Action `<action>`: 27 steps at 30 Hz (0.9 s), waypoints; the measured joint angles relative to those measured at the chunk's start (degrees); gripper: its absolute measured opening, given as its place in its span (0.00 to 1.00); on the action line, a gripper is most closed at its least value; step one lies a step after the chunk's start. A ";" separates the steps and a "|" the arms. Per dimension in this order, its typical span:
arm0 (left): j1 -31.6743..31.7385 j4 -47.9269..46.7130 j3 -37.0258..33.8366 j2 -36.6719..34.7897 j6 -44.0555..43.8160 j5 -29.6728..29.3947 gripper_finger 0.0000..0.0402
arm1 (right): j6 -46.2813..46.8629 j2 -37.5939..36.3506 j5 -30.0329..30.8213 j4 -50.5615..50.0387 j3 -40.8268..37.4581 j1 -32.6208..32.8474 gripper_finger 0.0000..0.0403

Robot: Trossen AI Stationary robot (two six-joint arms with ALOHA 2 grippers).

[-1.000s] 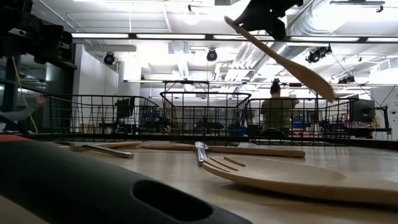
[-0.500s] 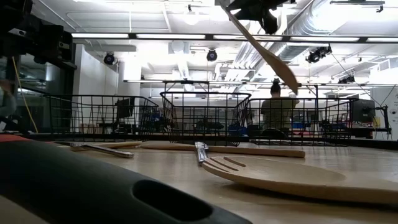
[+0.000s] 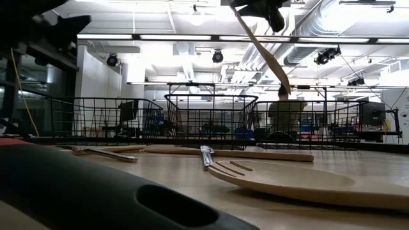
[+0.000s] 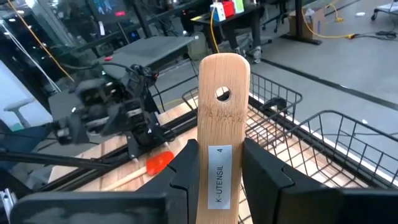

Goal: Pick & Place Kitchen Items
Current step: Put the brown serving spoon into the middle wire basket

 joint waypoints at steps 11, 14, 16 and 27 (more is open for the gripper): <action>0.02 8.06 3.19 0.28 -3.73 -12.07 0.57 | -1.45 0.00 0.56 1.32 -0.02 -0.77 0.20; 0.02 7.73 3.62 0.89 -3.81 -12.55 0.57 | -1.65 0.02 -0.73 2.81 -0.04 -1.71 0.20; 0.02 8.65 3.80 2.15 -4.14 -13.10 0.57 | -2.02 0.02 -1.84 4.13 -0.04 -2.37 0.20; 0.07 14.69 7.06 17.84 -5.11 -18.04 0.57 | -6.18 1.88 -9.66 12.69 -0.04 -7.89 0.20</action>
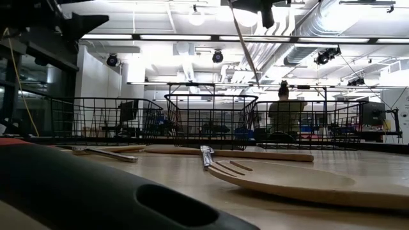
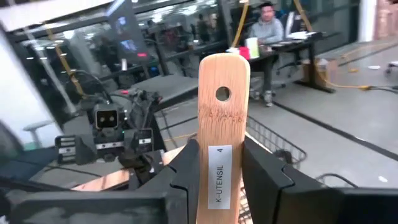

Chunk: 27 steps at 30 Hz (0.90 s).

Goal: Pick & Place Kitchen Items
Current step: Put the brown serving spoon into the middle wire basket

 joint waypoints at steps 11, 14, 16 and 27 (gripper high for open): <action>11.84 -3.77 19.56 23.36 1.64 5.37 0.57 | 0.18 4.09 -19.68 10.05 0.00 -7.74 0.20; 17.68 -5.68 25.00 30.07 1.49 11.88 0.57 | 0.28 4.20 -24.77 10.29 0.00 -10.26 0.20; 21.47 -5.60 28.16 34.38 0.91 16.04 0.57 | 0.44 4.20 -28.07 10.36 0.00 -11.66 0.20; 38.73 -5.72 42.19 53.51 -1.53 37.59 0.57 | 0.44 4.20 -37.69 11.29 0.00 -16.93 0.20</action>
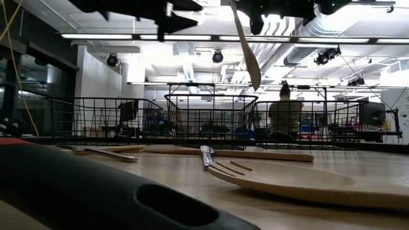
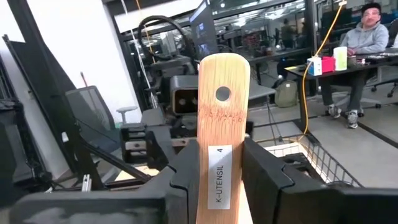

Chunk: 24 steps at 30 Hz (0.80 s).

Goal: Pick & Place Kitchen Items
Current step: Put the brown serving spoon into the middle wire basket

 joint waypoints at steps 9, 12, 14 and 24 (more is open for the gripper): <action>8.69 -0.01 10.60 10.38 0.00 11.42 0.57 | 0.02 1.60 0.42 3.24 0.00 -1.85 0.20; 10.27 0.11 13.15 12.26 0.00 14.96 0.57 | -0.01 2.67 1.31 4.86 0.00 -1.81 0.20; 10.44 0.21 13.86 12.84 -1.34 14.98 0.57 | -0.11 3.28 2.07 5.26 0.00 -1.80 0.20; 10.34 -1.27 13.92 12.87 -4.22 15.03 0.57 | -0.42 4.11 7.39 10.43 0.00 -4.14 0.20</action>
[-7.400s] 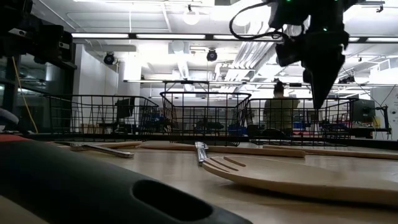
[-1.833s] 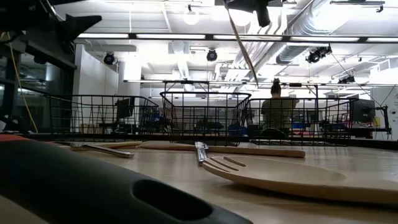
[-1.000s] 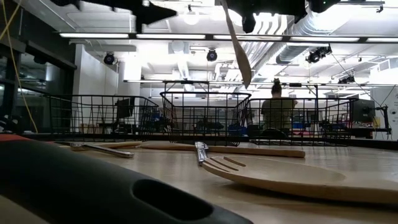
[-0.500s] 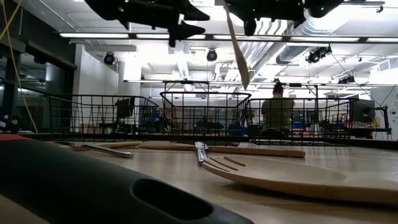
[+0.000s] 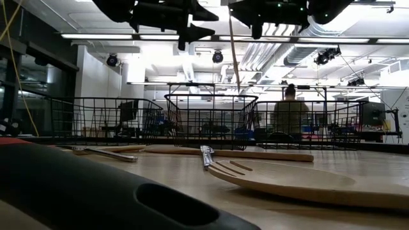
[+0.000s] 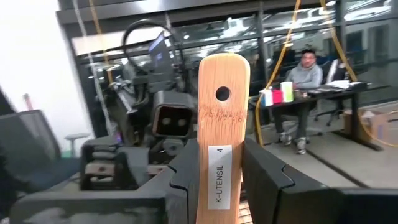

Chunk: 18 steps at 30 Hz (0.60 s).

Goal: Pick & Place Kitchen Items
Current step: Put the brown serving spoon into the middle wire basket

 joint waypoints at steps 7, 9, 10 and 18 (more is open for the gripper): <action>0.05 0.73 0.00 0.00 2.18 -3.51 0.57 | 0.16 2.32 1.63 4.01 0.02 -1.34 0.20; 0.07 0.97 0.00 -0.02 3.18 -3.56 0.57 | 1.19 3.74 1.51 6.19 0.02 -1.32 0.20; 0.07 0.97 0.00 -0.02 3.55 -3.56 0.57 | 1.84 4.48 1.31 7.15 0.02 -1.30 0.20; 0.74 0.93 0.00 -0.02 6.20 -6.18 0.57 | 5.55 7.19 -0.03 13.99 0.00 -1.30 0.20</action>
